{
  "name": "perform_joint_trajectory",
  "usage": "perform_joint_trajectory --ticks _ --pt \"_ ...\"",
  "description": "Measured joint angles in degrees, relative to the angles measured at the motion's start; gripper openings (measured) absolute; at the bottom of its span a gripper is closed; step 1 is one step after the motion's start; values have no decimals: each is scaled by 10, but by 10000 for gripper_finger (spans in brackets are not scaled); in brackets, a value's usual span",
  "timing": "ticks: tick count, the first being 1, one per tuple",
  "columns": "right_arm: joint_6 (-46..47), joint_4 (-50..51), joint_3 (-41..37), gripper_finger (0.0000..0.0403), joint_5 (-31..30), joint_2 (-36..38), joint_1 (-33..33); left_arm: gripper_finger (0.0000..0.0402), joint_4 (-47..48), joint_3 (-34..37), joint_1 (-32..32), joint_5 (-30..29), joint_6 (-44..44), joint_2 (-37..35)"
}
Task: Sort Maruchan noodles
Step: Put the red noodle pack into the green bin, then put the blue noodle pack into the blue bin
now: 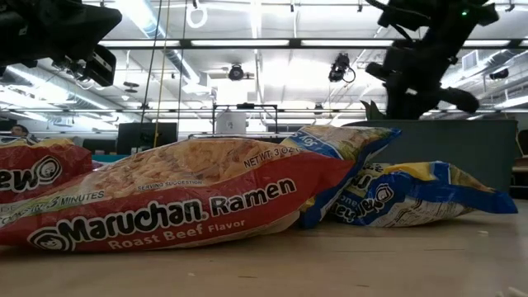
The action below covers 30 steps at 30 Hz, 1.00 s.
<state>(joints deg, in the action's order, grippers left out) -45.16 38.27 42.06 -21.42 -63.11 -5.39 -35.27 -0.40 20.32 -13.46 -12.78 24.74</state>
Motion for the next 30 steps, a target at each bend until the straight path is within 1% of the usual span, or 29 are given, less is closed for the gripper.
perform_joint_trajectory --ticks 2,5,7,9,11,15,18,20,22,28,30 --pt "15 -32 0 106 3 -2 -1 14 0 0 0 0 0 0" --pt "14 -73 0 145 -1 -4 0 14 0 0 0 0 0 0" --pt "13 -82 12 166 -19 -4 9 14 0 0 0 0 0 0" --pt "27 -96 34 181 -23 -1 15 14 0 0 0 0 0 0" --pt "66 -94 58 190 -35 2 19 14 0 0 0 0 0 0" --pt "192 -59 102 193 -92 2 19 14 0 0 0 0 0 0" --pt "280 -13 122 190 -93 0 19 14 0 0 0 0 0 0" --pt "343 -7 124 190 -68 -2 22 14 0 0 0 0 0 0" --pt "389 -7 124 190 -27 -3 29 14 0 0 0 0 0 0" --pt "484 -14 124 190 137 -4 49 14 0 0 0 0 0 0" --pt "513 -30 125 187 149 -12 73 14 0 0 0 0 0 0"
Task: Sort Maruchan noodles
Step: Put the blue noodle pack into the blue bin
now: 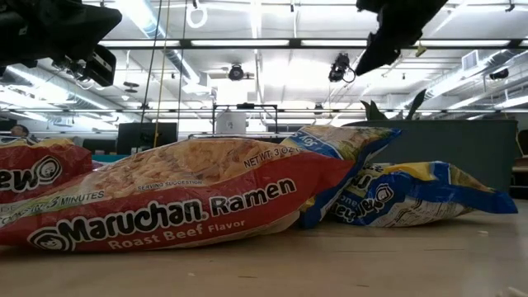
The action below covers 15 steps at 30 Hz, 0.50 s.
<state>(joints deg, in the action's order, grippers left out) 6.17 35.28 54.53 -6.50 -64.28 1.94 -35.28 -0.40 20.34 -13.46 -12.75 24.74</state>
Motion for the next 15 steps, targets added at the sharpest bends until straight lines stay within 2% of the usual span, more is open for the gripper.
perform_joint_trajectory --ticks 5,11,15 --pt "13 -40 0 184 -45 -43 75 14 0 0 0 0 0 0" --pt "-30 -57 28 184 -46 -74 120 14 0 0 0 0 0 0" --pt "-62 -116 30 183 -39 -73 136 14 0 0 0 0 0 0"
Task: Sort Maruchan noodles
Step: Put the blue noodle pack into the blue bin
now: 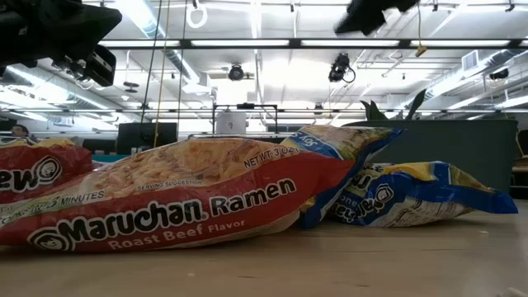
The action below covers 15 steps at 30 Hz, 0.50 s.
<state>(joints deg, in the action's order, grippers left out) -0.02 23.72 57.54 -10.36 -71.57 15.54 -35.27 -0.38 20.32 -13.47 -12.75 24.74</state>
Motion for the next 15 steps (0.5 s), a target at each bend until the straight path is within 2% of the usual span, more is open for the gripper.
perform_joint_trajectory --ticks 5,9,11,15 --pt "67 6 1 183 30 0 3 14 0 0 0 0 0 0" --pt "76 35 -2 183 50 1 23 14 0 0 0 0 0 0" --pt "68 32 -10 183 28 0 41 14 -7 0 0 0 -3 0" --pt "66 -5 -27 180 -51 -3 65 14 -87 0 -3 -20 -1 -1"
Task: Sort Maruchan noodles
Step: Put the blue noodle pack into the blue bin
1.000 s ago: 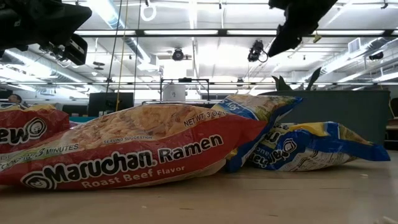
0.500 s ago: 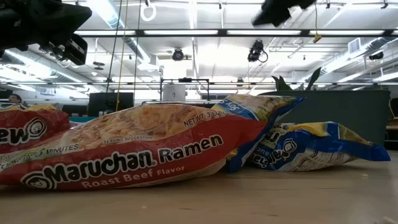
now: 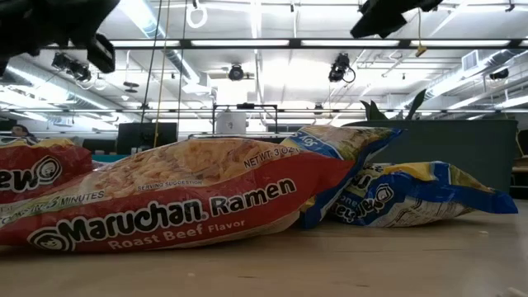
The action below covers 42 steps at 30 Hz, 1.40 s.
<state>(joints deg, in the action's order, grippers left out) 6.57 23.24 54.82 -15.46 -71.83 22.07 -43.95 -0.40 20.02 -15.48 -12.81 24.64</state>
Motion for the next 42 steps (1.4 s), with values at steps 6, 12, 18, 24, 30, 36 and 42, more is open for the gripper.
perform_joint_trajectory --ticks 6,12,18,24,30,36,42 --pt "75 -27 -23 177 -27 -3 40 14 -39 -18 0 0 -59 0" --pt "169 -44 -44 177 -30 -11 79 14 15 -46 0 -42 -60 5" --pt "189 -44 -32 177 -35 -97 104 14 39 -49 0 -62 -59 5" --pt "174 -43 -4 177 -42 -170 106 14 223 -134 0 -57 -61 14" --pt "178 -19 16 179 -42 -213 106 28 414 -239 1 -57 -75 76" --pt "223 34 33 179 -41 -205 106 89 492 -313 -4 -27 -129 213" --pt "233 25 33 179 -41 -199 106 122 495 -402 -40 107 -137 372"
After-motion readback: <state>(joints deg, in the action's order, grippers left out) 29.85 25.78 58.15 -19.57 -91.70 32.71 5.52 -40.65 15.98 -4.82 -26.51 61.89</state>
